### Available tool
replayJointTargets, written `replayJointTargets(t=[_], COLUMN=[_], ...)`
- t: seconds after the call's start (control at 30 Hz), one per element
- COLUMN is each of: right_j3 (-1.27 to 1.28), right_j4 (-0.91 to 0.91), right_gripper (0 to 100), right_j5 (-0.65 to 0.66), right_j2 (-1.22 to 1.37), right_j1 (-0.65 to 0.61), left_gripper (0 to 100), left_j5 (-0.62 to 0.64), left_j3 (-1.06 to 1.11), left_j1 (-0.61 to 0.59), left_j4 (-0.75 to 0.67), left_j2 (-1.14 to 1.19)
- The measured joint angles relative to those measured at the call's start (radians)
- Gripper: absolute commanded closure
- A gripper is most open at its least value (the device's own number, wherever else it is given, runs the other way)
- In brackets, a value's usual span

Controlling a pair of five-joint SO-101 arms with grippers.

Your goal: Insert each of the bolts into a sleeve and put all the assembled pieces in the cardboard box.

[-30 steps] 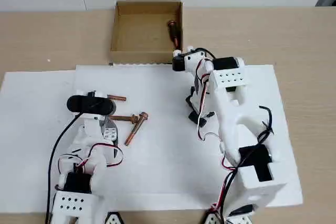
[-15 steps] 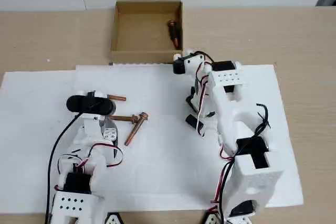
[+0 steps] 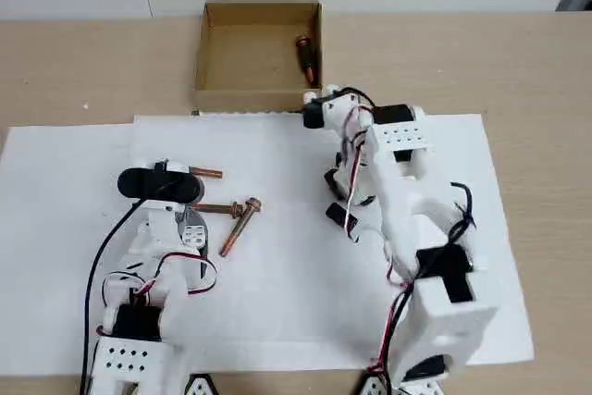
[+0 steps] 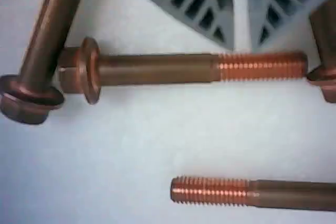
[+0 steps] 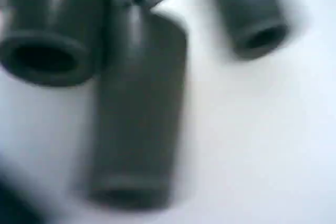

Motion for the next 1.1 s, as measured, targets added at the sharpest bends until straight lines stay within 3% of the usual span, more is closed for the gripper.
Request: replayJointTargets(t=[0.4, 0.77, 0.93, 1.1], right_j3=[-0.029, -0.029, 0.097, 0.272], right_j4=[0.29, 0.364, 0.367, 0.338], right_gripper=[99.1, 99.5, 99.5, 99.5], right_j5=[-0.032, -0.361, -0.463, -0.532], right_j2=[-0.376, -0.721, -0.872, -1.016], right_j1=[0.003, 0.115, 0.146, 0.27], left_gripper=[99, 99, 99, 99], left_j5=[-0.017, -0.06, -0.005, 0.009], left_j3=[0.0, -0.015, -0.227, -0.559], left_j1=[0.002, 0.046, -0.017, -0.028], left_j4=[0.0, 0.005, 0.16, 0.407], left_j2=[0.0, 0.0, 0.018, 0.176])
